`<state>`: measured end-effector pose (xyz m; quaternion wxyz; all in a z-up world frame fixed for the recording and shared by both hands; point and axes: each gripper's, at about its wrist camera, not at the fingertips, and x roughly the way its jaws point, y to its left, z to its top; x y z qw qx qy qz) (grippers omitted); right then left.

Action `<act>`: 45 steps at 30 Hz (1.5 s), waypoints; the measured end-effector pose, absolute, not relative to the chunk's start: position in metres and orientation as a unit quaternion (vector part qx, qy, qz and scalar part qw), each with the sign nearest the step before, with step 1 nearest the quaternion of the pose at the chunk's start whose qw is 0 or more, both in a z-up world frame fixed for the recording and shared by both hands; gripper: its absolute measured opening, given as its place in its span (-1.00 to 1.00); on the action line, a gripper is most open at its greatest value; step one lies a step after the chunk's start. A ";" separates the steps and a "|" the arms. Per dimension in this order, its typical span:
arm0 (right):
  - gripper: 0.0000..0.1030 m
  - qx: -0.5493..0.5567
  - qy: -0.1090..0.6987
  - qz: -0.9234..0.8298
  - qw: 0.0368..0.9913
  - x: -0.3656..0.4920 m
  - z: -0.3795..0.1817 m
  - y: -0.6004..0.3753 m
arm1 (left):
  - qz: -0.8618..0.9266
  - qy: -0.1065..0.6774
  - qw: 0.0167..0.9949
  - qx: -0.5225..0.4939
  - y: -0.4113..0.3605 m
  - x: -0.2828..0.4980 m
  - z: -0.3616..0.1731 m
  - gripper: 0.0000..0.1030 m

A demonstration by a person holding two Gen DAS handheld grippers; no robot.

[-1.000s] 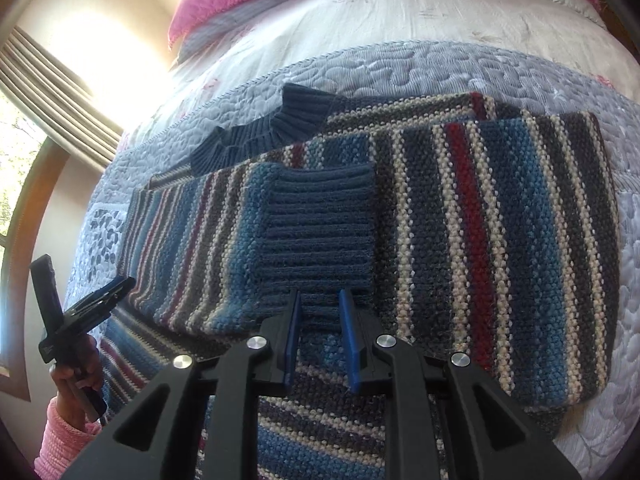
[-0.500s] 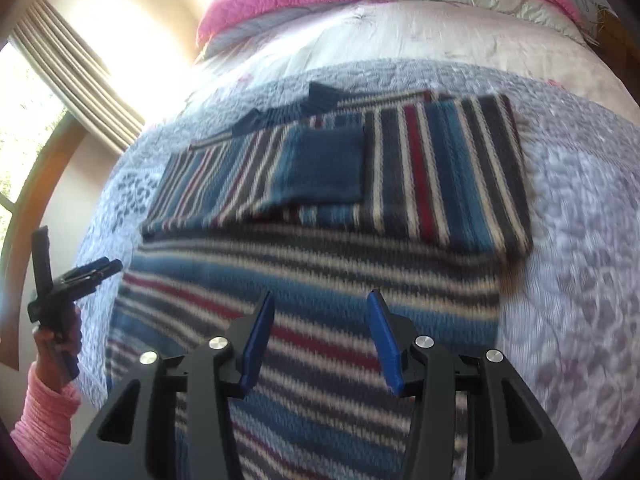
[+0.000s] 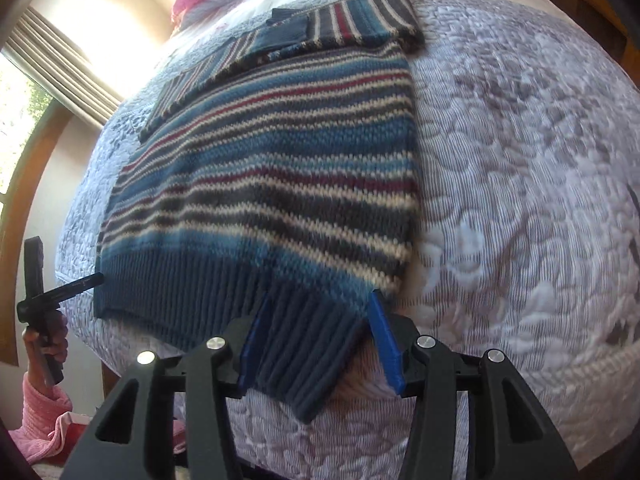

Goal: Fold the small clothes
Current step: 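Grasp the dark ribbed hem with the left tool while the right tool grasps it too, then fold the hem up toward the collar with both tools and release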

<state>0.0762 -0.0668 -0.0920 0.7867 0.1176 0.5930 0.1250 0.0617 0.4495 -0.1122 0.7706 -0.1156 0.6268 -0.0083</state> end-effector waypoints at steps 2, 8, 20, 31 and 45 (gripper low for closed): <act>-0.02 0.130 0.596 0.123 0.783 0.064 -0.095 -0.070 | -0.014 0.623 0.773 -0.116 0.444 0.055 -0.112 0.55; -0.02 0.140 0.609 0.122 0.771 0.044 -0.107 -0.072 | -0.046 0.624 0.765 -0.152 0.432 0.048 -0.115 0.56; -0.11 0.157 0.610 0.129 0.766 0.042 -0.128 -0.067 | -0.048 0.623 0.761 -0.176 0.425 0.049 -0.120 0.15; -0.81 0.224 0.590 0.186 0.753 0.038 -0.121 -0.070 | -0.051 0.605 0.753 -0.253 0.452 0.034 -0.114 -0.76; -0.83 0.308 0.520 0.249 0.757 0.085 -0.043 -0.100 | -0.087 0.523 0.798 -0.286 0.459 0.073 -0.042 -0.79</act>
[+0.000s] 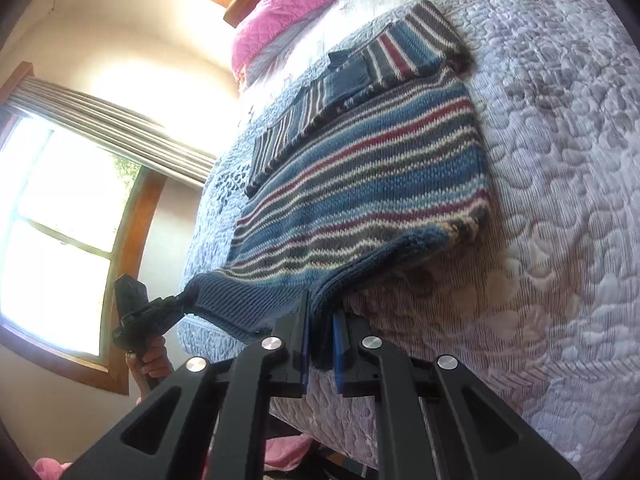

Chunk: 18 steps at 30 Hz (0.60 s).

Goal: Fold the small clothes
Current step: 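Fold the hem up toward the collar with both tools and release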

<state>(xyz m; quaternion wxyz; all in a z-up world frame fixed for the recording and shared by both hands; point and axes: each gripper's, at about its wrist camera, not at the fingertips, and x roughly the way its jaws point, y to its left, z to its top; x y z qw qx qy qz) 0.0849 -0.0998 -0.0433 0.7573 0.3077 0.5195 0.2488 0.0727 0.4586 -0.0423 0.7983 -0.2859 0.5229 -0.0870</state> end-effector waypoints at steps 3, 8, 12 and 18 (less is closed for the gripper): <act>-0.83 0.311 0.518 0.241 0.759 0.112 -0.035 -0.103 | -0.080 0.513 0.801 -0.296 0.464 0.098 -0.040 -0.78; -0.83 0.329 0.530 0.225 0.749 0.165 -0.043 -0.111 | -0.071 0.515 0.797 -0.307 0.470 0.146 -0.053 -0.78; -0.83 0.341 0.550 0.211 0.733 0.205 -0.065 -0.114 | -0.054 0.521 0.792 -0.314 0.476 0.182 -0.073 -0.79; -0.83 0.346 0.581 0.189 0.712 0.244 -0.108 -0.113 | -0.036 0.548 0.773 -0.317 0.478 0.222 -0.115 -0.79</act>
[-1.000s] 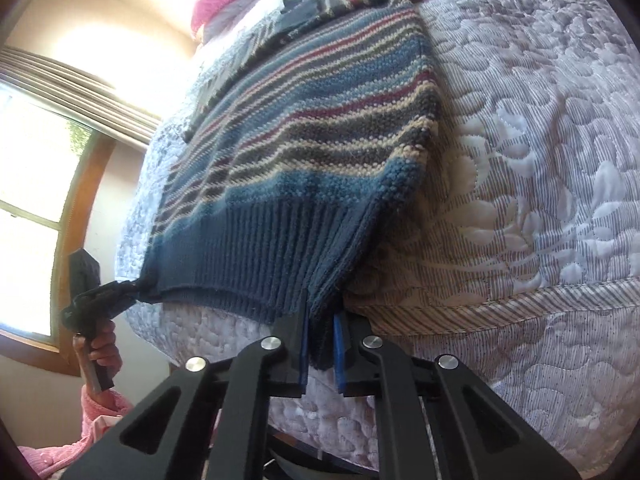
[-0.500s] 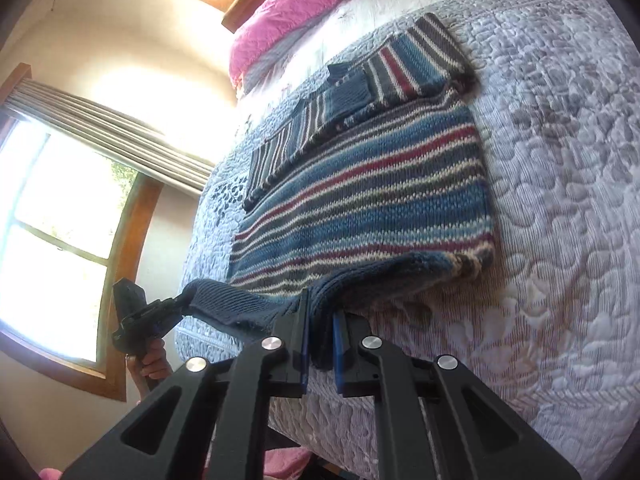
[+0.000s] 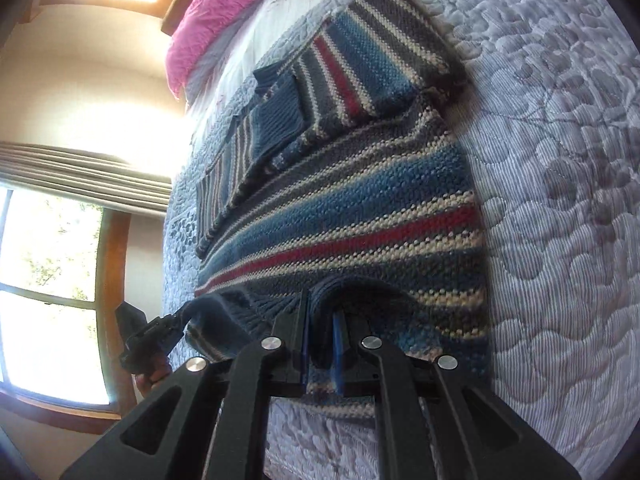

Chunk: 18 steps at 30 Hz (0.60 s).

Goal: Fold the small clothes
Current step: 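Fold the hem up toward the collar with both tools and release, then close the left tool on the dark ribbed edge of the folded sweater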

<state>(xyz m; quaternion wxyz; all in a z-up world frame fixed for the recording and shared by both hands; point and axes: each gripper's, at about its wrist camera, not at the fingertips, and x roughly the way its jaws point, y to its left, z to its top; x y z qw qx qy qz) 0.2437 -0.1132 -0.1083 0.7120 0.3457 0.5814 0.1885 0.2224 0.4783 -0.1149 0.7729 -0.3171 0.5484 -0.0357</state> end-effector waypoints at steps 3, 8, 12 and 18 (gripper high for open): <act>-0.80 0.349 0.595 0.179 0.702 0.254 -0.128 -0.113 | -0.033 0.556 0.768 -0.317 0.477 0.232 -0.131 -0.79; -0.58 0.369 0.585 0.201 0.694 0.253 -0.130 -0.123 | -0.055 0.558 0.752 -0.346 0.488 0.232 -0.130 -0.67; 0.12 0.341 0.561 0.177 0.733 0.240 -0.103 -0.148 | -0.042 0.528 0.774 -0.347 0.509 0.216 -0.103 0.12; 0.12 0.266 0.549 0.178 0.772 0.227 -0.062 -0.153 | -0.028 0.487 0.833 -0.262 0.521 0.205 -0.058 0.16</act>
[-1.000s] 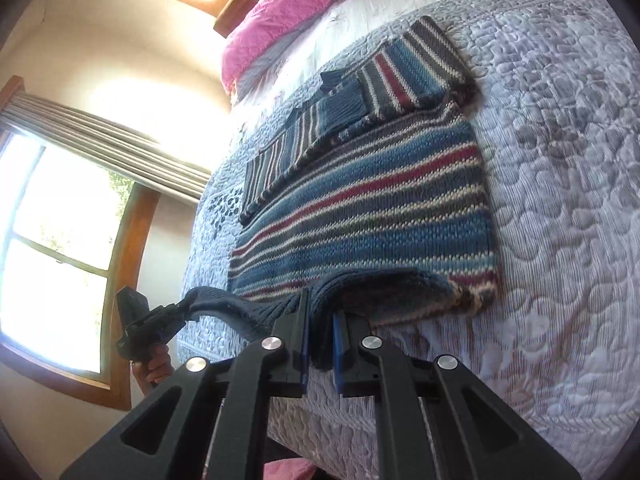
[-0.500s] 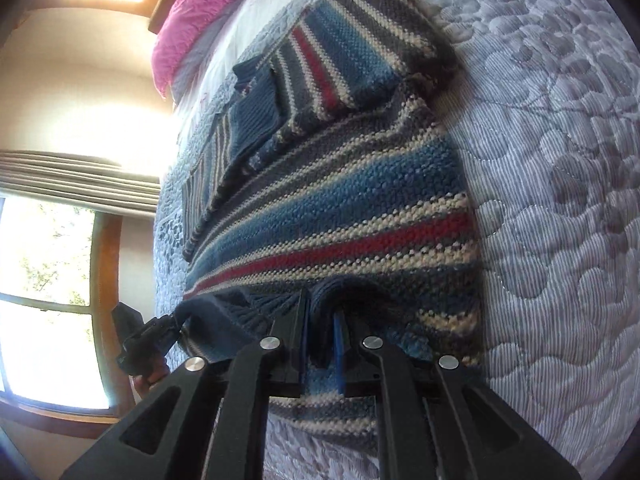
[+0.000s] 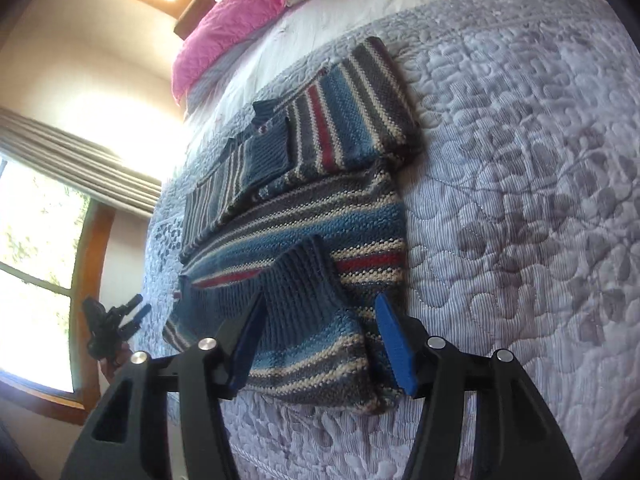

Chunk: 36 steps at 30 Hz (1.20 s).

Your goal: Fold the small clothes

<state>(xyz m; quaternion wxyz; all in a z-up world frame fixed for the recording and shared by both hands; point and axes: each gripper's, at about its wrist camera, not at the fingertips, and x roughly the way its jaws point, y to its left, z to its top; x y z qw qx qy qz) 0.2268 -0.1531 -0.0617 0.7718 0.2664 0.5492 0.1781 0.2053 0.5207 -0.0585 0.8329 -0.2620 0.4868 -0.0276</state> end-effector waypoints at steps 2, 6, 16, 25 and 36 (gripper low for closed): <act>0.12 0.230 0.551 0.190 0.780 0.226 -0.054 -0.139 | -0.061 0.502 0.830 -0.234 0.510 0.213 -0.059 0.19; 0.12 0.190 0.554 0.212 0.783 0.226 -0.049 -0.112 | -0.086 0.532 0.826 -0.166 0.482 0.233 -0.077 0.20; 0.12 0.171 0.566 0.213 0.777 0.237 -0.065 -0.102 | -0.175 0.571 0.797 -0.091 0.447 0.277 -0.120 0.19; 0.16 0.128 0.563 0.231 0.783 0.254 -0.066 -0.087 | -0.193 0.566 0.794 -0.107 0.445 0.263 -0.123 -0.78; 0.33 0.050 0.598 0.230 0.766 0.282 -0.099 -0.064 | -0.190 0.551 0.806 -0.103 0.439 0.254 -0.113 -0.78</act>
